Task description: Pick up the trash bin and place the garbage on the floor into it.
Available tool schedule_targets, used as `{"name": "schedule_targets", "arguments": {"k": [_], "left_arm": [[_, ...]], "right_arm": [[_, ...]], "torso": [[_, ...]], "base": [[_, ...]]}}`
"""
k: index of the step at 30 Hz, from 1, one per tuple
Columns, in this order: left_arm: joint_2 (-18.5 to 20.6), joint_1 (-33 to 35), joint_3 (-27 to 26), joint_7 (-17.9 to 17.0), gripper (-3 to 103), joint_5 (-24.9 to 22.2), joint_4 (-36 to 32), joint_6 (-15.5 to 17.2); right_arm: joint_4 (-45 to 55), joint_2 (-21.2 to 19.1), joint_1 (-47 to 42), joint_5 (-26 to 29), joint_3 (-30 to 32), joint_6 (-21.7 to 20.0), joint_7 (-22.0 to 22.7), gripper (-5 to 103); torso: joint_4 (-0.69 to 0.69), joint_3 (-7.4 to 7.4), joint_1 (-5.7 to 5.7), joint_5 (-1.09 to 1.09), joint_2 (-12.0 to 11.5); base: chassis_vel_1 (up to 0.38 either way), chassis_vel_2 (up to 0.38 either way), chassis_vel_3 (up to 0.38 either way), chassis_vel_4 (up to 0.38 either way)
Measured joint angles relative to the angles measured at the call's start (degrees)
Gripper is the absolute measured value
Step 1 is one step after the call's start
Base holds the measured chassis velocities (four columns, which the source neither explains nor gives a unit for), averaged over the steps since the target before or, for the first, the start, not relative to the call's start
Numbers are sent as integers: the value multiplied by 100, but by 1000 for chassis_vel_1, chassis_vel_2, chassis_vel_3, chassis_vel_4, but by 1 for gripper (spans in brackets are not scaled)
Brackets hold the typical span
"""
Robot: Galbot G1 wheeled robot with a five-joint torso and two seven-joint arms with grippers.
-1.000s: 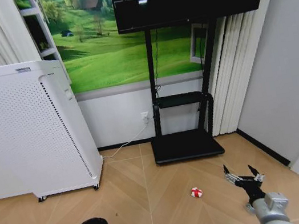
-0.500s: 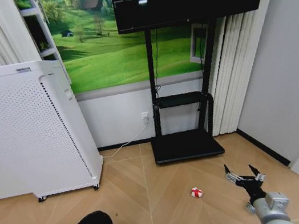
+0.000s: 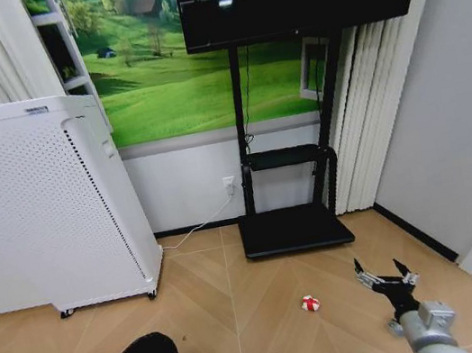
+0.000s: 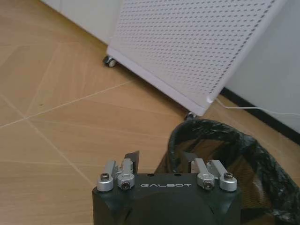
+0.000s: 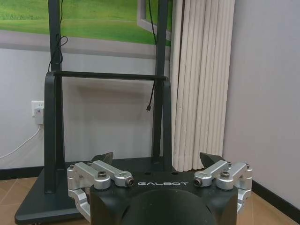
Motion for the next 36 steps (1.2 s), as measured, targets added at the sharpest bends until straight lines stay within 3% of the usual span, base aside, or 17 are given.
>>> {"name": "schedule_targets", "arguments": {"k": [5,9,12,15,23,25,28,31,32,36], "left_arm": [[91,-29,-335,-589,66,-360,-395,606],[150,-196,-431,-795,77,-539,-459,878],[266,-509,-449,-1031,93,-587,-408,1221],[374,-768,-357,-1171,98,-585,-259,1405],[592,-1182,-42,-1298,96,-820,98,1846],[696,-1349,64,-1504,93,-1292,185,2176],[727,-1387,97,-1585,90,-1442,197,2301],[715,-1354,179,-1636,76,-1580,285,2352],[715,-1354,179,-1636,76,-1580,285,2352],[643,-1255,203,-1526,59,-1586,429,2180]], "right_arm": [[-42,32,-27,0,-18,0,2,100],[-50,47,-54,-2,-21,9,2,100],[-60,47,-84,14,4,29,3,100],[-62,47,-104,27,13,36,2,100],[-44,80,-161,33,1,52,2,100],[-39,94,-197,29,-15,86,-2,100],[-36,99,-206,26,-20,93,-4,100],[-32,83,-193,40,-13,98,-3,100],[-32,83,-193,40,-13,98,-3,100],[-33,68,-168,70,-6,98,-2,100]], "torso": [[-1,0,0,1,0],[-1,0,0,0,0],[-1,0,0,0,0],[-1,0,0,-2,0],[0,1,0,0,0],[-2,1,0,-1,0],[-2,0,0,0,0],[-1,1,0,0,0],[-1,1,0,0,0],[1,1,0,0,0]], "base": [[0,0,0,0],[0,0,0,0],[0,0,0,0],[0,0,0,0],[0,0,0,0],[0,0,0,0],[0,0,0,0],[0,0,0,0],[0,0,0,0],[0,0,0,0]]}}
